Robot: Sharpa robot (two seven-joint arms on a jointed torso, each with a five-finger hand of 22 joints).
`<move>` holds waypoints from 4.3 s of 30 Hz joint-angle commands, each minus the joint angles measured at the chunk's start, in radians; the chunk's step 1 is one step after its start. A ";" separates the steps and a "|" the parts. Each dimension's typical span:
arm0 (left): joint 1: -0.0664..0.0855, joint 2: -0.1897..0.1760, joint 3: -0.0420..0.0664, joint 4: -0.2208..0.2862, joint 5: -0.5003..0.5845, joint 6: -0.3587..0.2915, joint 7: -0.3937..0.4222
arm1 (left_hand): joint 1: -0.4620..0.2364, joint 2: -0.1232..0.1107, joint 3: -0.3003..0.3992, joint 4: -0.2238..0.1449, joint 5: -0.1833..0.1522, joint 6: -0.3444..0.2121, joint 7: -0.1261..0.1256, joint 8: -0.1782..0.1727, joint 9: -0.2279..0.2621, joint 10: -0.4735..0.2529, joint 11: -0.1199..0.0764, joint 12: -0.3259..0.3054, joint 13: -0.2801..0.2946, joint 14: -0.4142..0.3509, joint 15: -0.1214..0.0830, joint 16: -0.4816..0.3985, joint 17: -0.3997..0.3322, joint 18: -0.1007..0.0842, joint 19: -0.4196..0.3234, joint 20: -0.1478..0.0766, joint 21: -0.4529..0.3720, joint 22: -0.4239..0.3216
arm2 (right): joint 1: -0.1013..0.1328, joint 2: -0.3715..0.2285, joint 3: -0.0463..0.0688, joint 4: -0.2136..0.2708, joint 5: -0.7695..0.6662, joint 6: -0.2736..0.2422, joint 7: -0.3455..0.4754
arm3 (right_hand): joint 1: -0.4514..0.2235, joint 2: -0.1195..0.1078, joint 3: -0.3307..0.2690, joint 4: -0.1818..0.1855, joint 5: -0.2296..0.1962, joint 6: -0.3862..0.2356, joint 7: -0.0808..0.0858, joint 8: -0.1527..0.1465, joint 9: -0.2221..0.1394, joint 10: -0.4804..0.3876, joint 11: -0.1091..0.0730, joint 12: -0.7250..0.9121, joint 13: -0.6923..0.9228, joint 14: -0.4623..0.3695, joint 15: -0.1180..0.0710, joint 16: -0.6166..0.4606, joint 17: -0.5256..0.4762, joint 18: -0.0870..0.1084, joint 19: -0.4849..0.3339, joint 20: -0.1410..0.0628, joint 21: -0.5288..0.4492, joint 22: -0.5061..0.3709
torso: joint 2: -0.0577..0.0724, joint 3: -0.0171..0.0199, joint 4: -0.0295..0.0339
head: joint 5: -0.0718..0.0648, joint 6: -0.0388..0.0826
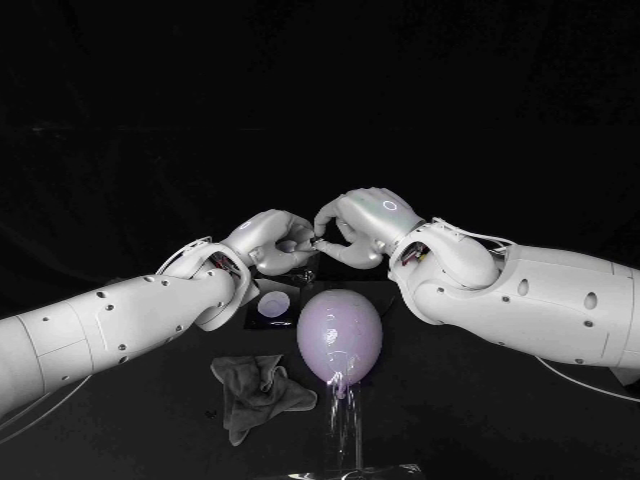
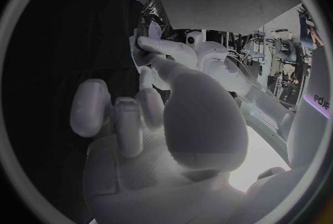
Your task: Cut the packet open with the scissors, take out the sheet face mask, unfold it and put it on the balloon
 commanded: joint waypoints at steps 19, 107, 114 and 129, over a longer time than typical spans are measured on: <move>0.003 0.002 0.002 0.009 0.010 -0.002 0.015 | 0.007 0.002 0.003 -0.005 0.004 0.005 0.003 0.003 0.103 0.007 -0.006 0.005 0.002 -0.007 -0.003 0.006 0.001 0.017 -0.006 0.002 0.004 0.002 | -0.001 0.014 0.000 -0.016 -0.027 -0.005 -0.004 | 0.009 -0.003 0.035 -0.014 0.091 0.030 -0.004 -0.023 -0.005 0.014 0.003 0.005 0.095 0.100 0.003 0.007 0.243 -0.005 0.003 0.008 0.001 0.072 | 0.000 0.0000 -0.0002 | -0.003 -0.001; 0.004 0.005 0.002 0.021 0.059 -0.004 0.019 | 0.004 0.006 0.006 -0.001 0.004 -0.002 0.005 0.003 0.110 0.000 -0.004 0.005 0.002 -0.016 -0.001 0.010 0.005 0.016 -0.020 0.003 0.010 0.007 | -0.021 0.060 -0.005 -0.054 -0.078 0.040 0.019 | -0.016 0.177 0.175 -0.028 -0.078 0.127 -0.031 -0.045 0.004 0.055 -0.018 0.117 0.159 0.104 -0.012 0.016 0.263 -0.011 0.024 -0.005 0.018 0.109 | 0.000 -0.0003 0.0001 | -0.004 -0.002; 0.006 0.003 0.002 0.021 0.099 -0.019 0.030 | 0.001 -0.015 0.002 0.001 0.003 -0.018 0.011 -0.001 0.118 -0.023 0.004 -0.005 -0.003 -0.040 0.008 0.001 0.003 0.011 -0.045 0.012 0.006 0.006 | -0.021 0.050 -0.005 -0.048 -0.033 -0.003 0.011 | -0.028 0.175 0.175 -0.030 -0.078 0.136 -0.036 -0.035 0.010 0.053 -0.022 0.102 0.152 0.104 -0.014 0.016 0.263 -0.010 0.022 -0.007 0.013 0.109 | -0.001 0.0007 -0.0008 | -0.005 0.000; 0.008 -0.030 0.001 0.037 0.252 -0.013 0.037 | 0.028 -0.100 -0.539 0.087 0.002 -0.280 0.132 -0.177 0.040 -0.397 0.149 -0.111 -0.031 -0.363 0.146 -0.187 -0.081 -0.075 -0.338 0.099 -0.269 -0.148 | -0.020 0.016 -0.003 -0.043 0.072 -0.086 -0.046 | -0.031 0.169 0.176 -0.042 -0.078 0.141 -0.041 -0.027 0.017 0.054 -0.026 0.099 0.150 0.104 -0.018 0.016 0.263 -0.011 0.024 -0.009 0.019 0.113 | -0.001 0.0005 -0.0003 | -0.010 0.004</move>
